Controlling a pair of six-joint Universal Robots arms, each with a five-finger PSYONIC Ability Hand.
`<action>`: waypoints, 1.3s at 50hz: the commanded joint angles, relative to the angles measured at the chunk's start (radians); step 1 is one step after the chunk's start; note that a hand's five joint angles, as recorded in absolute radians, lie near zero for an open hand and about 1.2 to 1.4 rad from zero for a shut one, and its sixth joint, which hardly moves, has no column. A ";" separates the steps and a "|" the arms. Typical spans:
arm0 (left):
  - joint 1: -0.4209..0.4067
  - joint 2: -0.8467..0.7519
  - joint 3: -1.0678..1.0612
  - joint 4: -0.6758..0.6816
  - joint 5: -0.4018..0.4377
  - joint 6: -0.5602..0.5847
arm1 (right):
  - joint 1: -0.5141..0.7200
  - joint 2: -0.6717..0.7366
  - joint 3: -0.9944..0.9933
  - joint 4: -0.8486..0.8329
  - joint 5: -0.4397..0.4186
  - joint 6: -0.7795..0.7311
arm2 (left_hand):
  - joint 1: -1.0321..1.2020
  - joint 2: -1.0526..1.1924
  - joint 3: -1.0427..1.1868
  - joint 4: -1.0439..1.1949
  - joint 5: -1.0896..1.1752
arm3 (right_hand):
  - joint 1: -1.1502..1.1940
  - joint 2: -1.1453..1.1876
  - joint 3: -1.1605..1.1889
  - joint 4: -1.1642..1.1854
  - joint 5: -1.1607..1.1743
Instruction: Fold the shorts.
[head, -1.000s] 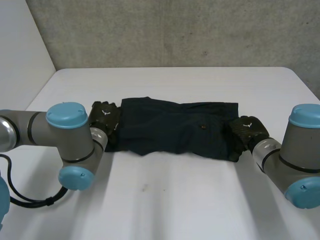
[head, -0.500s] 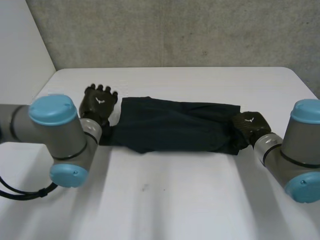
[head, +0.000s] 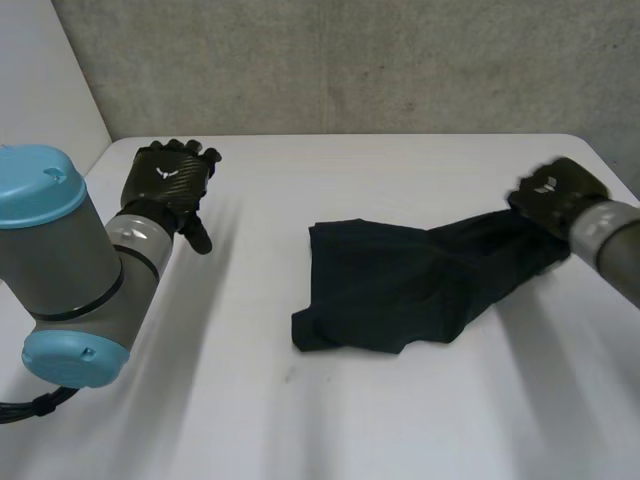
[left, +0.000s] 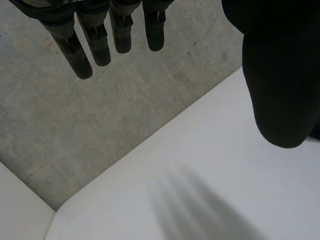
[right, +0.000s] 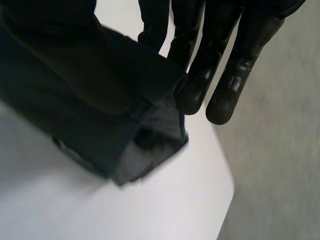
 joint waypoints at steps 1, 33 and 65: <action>-0.009 0.016 0.015 0.006 -0.006 0.002 | 0.306 0.068 -0.130 0.003 -0.159 -0.062 | -0.044 -0.028 -0.044 -0.033 -0.048 | 0.450 0.222 0.213 0.205 0.253; -0.283 -0.244 0.417 0.006 0.000 -0.128 | 0.141 0.022 -0.180 0.012 -0.068 0.840 | -0.011 0.005 -0.010 0.000 -0.015 | -0.772 -0.999 -1.009 -1.017 -0.968; -0.273 -0.505 0.479 -0.243 -0.178 0.166 | 0.187 0.363 -0.216 0.039 -0.123 0.724 | 0.003 0.020 0.004 0.015 0.000 | -0.772 -0.999 -1.009 -1.017 -0.968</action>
